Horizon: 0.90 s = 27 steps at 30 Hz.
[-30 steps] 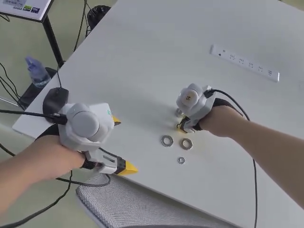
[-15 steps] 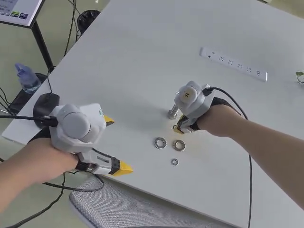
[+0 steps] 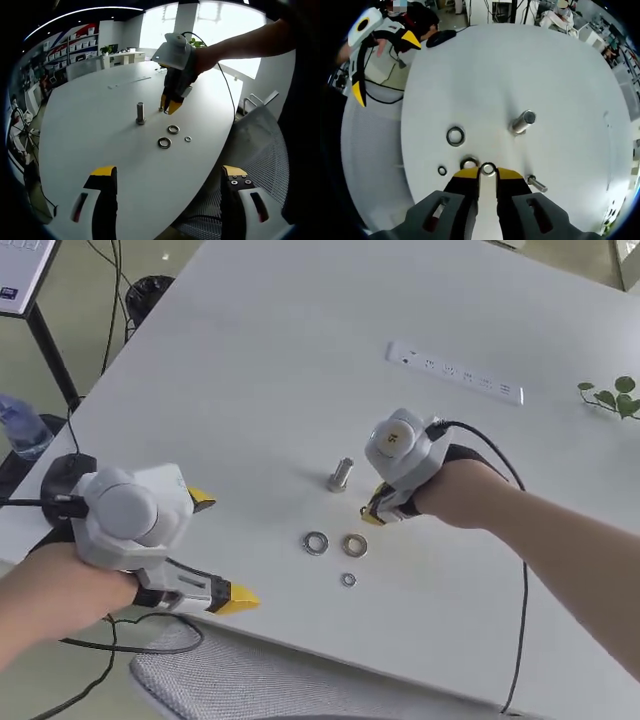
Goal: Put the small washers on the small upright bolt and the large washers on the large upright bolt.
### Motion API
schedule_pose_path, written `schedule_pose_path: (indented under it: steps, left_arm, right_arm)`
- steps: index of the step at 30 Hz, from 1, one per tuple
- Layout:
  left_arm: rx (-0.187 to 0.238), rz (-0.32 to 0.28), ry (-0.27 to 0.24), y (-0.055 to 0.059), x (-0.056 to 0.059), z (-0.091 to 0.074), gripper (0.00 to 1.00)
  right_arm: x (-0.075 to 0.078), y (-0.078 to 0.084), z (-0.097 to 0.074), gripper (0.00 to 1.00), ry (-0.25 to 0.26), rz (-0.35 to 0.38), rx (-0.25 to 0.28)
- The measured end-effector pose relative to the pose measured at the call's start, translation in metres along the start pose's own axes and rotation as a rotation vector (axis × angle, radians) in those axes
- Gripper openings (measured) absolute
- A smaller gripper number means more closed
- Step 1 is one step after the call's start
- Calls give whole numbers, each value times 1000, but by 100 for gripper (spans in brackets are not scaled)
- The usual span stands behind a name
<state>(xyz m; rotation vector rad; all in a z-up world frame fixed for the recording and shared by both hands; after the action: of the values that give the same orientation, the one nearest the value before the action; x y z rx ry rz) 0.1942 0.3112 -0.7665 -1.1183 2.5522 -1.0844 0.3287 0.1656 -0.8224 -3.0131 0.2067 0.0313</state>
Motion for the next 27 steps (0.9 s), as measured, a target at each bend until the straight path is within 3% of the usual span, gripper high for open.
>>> schedule_pose_path:
  steps: [8,14,21,27]
  left_arm:
    - [32,3,-5,-9,-2,0,86]
    - [44,12,-13,-14,-3,1,86]
    - [104,5,-25,-25,-7,0,85]
    - [109,1,-32,-28,-8,0,86]
  right_arm:
    - [2,14,-15,12,14,30,14]
    - [8,34,-21,12,19,68,23]
    - [13,60,-30,12,27,124,31]
    - [14,70,-36,12,32,153,36]
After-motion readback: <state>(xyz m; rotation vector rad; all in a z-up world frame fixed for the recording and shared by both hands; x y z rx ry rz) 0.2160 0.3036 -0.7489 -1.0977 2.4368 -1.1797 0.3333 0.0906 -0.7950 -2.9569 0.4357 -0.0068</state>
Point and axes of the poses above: the centre of the closed fingertips' face, and the gripper's own axes: z roughly forward along the fingers, x roughly to its right, y roughly out of its underside, the point moved 1 cm from there along -z, roughly backward along the fingers, and after that the axes turned 8 degrees about -x, right-handed, at the moved point
